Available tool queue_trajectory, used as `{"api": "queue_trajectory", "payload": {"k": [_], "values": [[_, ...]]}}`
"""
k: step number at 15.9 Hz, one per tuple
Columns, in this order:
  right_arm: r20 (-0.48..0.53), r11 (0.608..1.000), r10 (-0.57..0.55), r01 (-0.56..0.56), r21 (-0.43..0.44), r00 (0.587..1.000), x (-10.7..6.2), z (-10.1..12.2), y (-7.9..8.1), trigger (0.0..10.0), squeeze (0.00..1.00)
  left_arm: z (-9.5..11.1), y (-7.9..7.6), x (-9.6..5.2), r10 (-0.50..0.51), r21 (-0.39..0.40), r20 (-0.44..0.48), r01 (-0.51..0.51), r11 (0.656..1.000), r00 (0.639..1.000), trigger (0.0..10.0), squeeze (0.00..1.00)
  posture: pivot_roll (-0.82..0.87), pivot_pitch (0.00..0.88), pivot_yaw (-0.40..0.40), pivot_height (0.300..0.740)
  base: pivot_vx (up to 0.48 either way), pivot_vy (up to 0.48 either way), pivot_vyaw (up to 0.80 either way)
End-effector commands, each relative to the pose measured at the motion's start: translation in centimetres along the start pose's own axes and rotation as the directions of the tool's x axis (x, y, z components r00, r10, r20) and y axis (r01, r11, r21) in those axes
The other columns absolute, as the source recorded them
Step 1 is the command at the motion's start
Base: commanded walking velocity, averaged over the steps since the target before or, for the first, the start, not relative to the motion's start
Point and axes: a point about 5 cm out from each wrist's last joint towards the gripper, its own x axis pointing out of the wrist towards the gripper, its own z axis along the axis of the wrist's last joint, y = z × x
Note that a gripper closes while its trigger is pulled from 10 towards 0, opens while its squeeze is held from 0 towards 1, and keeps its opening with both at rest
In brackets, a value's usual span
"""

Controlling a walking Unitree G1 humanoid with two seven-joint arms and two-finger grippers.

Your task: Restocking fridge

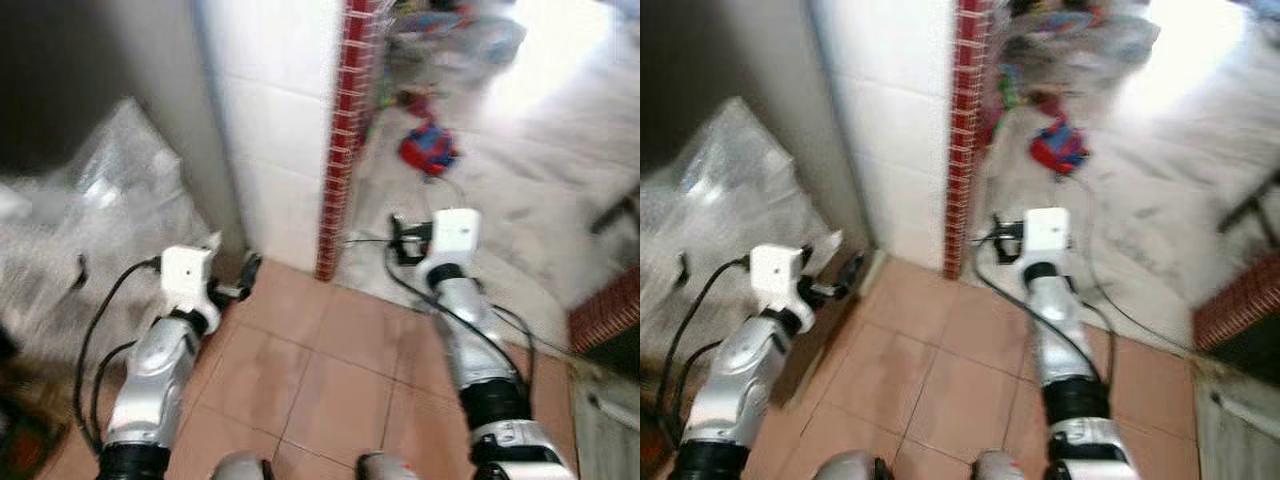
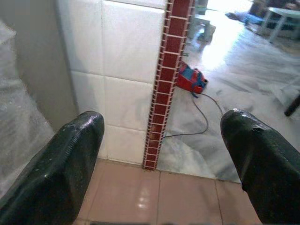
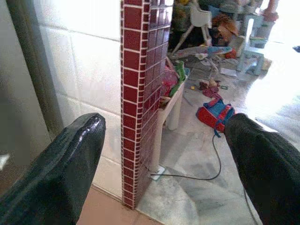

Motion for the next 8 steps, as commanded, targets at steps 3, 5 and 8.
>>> {"api": "queue_trajectory", "payload": {"k": [3, 5, 8], "values": [[0.017, 1.000, -0.028, 0.028, 0.003, 0.999, 0.10, 0.66, -0.89, 10.0, 0.00, 0.38, -0.60, 0.44, -0.037, 0.004, 0.021, 0.037, 0.999, 0.999, 10.0, 0.00, 0.02, 0.027, -0.005, 0.740, 0.422, 0.000, -0.80], [0.015, 0.999, -0.034, 0.034, 0.001, 0.999, -0.01, 0.58, -1.04, 10.0, 0.00, 0.43, -0.66, 0.55, -0.047, 0.009, 0.021, 0.047, 0.999, 0.999, 10.0, 0.00, 0.02, 0.025, -0.003, 0.740, 0.446, 0.000, -0.80], [0.015, 0.999, -0.041, 0.041, -0.001, 0.999, 0.00, 0.59, -1.04, 10.0, 0.00, 0.43, -0.73, 0.66, -0.052, 0.015, 0.022, 0.052, 0.999, 0.998, 10.0, 0.00, 0.02, 0.021, 0.000, 0.740, 0.350, 0.000, -0.80]]}}
